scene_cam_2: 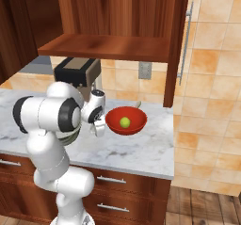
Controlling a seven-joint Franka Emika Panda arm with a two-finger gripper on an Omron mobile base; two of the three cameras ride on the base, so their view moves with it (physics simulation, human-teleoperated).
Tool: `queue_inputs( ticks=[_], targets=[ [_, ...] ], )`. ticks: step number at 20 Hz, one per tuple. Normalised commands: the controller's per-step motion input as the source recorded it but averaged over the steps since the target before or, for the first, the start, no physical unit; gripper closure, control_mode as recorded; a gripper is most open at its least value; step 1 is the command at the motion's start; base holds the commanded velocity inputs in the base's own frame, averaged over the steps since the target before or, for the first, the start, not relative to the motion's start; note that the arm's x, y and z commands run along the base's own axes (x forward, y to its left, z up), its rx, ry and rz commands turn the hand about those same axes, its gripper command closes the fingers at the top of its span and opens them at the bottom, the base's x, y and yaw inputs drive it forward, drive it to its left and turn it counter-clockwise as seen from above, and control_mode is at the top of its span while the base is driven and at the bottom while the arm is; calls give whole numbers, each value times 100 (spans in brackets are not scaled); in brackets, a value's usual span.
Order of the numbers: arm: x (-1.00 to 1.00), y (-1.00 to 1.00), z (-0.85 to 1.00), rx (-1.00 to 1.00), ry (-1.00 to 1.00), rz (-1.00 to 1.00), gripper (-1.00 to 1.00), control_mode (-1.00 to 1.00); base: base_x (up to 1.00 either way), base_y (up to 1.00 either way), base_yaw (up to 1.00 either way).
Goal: Pick both bowls and place them on the counter. Then place the garlic in one bowl and place the pear in the other bowl.
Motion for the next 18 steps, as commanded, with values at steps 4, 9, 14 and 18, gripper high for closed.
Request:
queue_inputs(
  ticks=[4,9,14,18],
  targets=[
    [-13,5,-23,0,3,-4,100,-100,0,0,0],
    [-30,-3,-16,0,4,-2,100,-100,0,0,0],
    [-45,-9,13,5,2,0,100,-100,0,0,0],
    [-47,-11,33,3,0,0,100,-100,0,0,0]
  ],
)
